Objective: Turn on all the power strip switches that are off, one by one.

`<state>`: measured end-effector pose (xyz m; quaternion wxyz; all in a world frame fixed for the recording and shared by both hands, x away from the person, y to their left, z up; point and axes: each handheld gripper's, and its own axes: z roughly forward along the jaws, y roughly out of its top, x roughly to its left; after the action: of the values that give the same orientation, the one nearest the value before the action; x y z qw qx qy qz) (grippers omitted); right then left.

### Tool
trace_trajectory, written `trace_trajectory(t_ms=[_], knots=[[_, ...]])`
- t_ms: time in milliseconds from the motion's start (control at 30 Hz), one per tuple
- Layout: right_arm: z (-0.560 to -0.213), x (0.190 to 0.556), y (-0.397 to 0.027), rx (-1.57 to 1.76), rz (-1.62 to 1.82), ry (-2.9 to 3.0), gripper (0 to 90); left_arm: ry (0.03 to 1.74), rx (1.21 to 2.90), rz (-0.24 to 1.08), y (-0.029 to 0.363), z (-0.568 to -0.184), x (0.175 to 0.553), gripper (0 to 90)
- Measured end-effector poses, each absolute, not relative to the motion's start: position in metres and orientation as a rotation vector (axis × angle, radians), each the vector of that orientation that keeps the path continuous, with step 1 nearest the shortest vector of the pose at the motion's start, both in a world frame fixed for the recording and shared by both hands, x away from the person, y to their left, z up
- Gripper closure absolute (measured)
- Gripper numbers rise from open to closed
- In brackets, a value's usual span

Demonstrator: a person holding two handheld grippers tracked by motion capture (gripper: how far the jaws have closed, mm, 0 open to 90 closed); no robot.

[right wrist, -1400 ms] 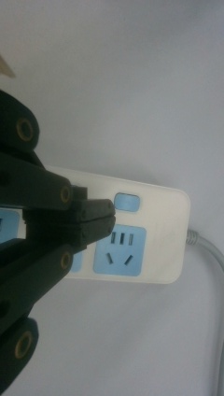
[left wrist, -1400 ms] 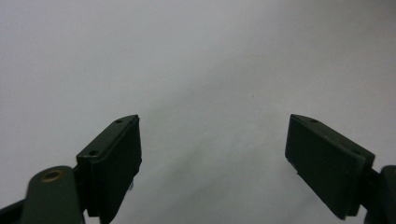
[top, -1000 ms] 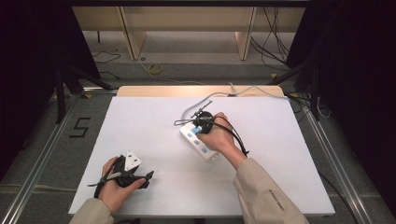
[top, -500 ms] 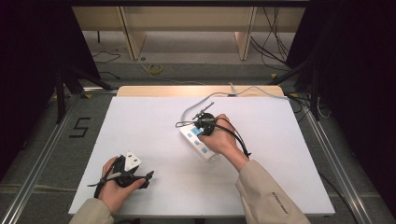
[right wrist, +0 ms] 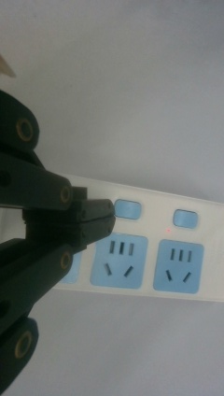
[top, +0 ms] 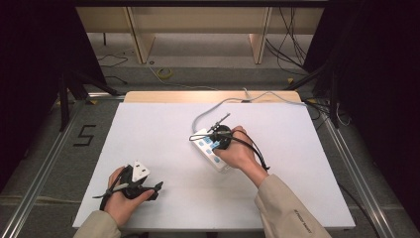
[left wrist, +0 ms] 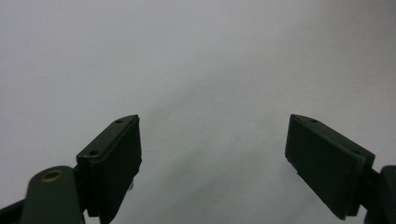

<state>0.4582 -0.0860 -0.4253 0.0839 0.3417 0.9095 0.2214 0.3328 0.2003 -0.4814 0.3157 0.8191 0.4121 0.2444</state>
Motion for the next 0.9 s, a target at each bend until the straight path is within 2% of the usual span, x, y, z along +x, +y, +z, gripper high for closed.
trace_trajectory(t_ms=[900], knots=[[-0.437,0.451,-0.086,1.013,0.598,2.756,90.0,1.083,2.159,0.641,0.199,-0.482,0.333,18.5]])
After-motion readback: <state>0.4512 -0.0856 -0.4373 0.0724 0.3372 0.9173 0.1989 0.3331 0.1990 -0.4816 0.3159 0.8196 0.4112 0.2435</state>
